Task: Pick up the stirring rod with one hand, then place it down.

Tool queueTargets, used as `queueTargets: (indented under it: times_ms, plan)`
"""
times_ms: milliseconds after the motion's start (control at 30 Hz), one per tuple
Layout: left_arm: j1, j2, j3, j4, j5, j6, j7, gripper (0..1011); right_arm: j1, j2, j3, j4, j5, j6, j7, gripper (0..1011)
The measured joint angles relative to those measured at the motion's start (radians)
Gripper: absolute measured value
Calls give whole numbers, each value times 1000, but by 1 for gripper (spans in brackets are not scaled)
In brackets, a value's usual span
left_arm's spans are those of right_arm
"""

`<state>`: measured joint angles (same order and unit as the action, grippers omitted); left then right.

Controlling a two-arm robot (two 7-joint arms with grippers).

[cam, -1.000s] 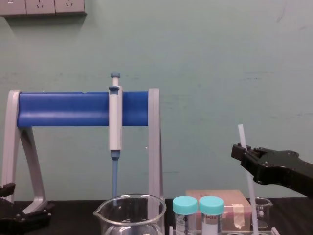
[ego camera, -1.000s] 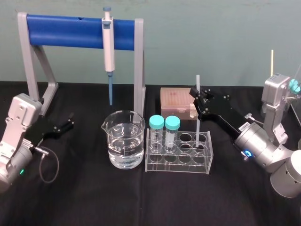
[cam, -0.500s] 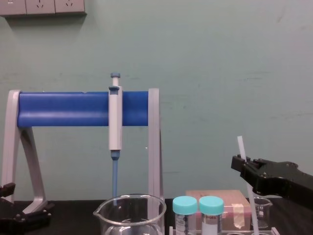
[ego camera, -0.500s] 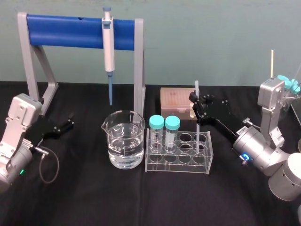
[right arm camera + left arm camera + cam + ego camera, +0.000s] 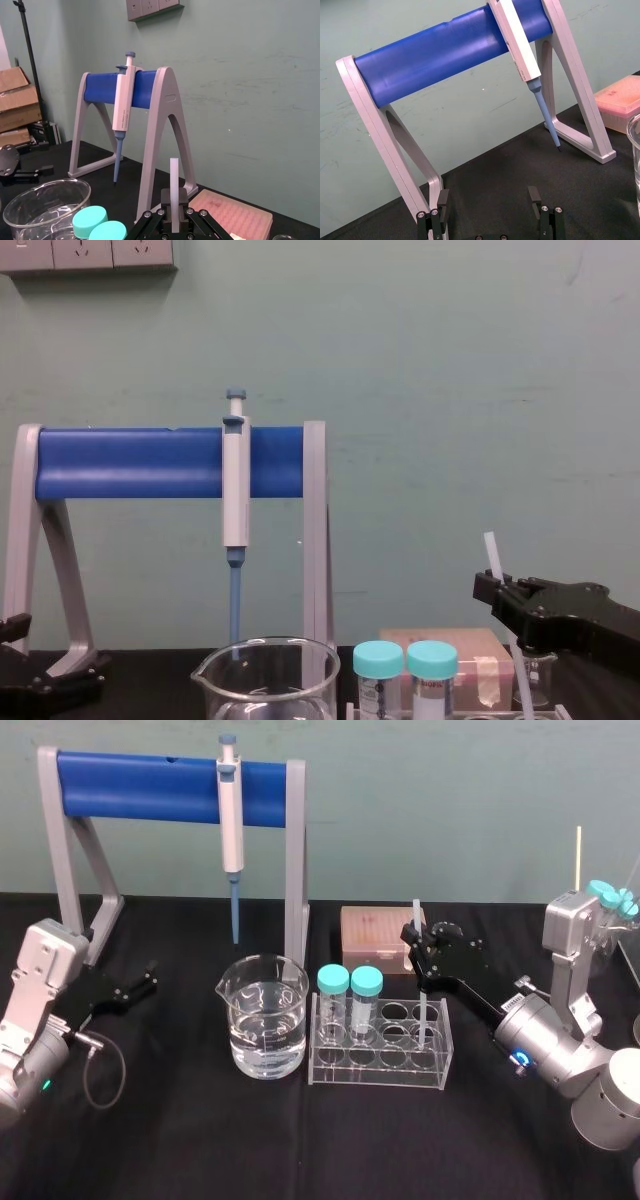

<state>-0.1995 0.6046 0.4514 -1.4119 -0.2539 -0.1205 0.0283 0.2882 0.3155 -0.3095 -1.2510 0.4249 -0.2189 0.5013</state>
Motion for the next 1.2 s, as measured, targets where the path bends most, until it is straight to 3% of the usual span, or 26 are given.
queueTargets:
  times_ms: [400,667,900,1033,1200]
  plan:
    - [0,0,0,0,0,0,0,1000,0,0,0,0,1,0,1,104]
    - [0,0,0,0,0,0,0,1000,0,0,0,0,2,0,1,388]
    - [0,0,0,0,0,0,0,1000,0,0,0,0,3,0,2,565]
    - [0,0,0,0,0,0,0,1000,0,0,0,0,4,0,2,731]
    - [0,0,0,0,0,0,0,1000,0,0,0,0,4,0,3,862]
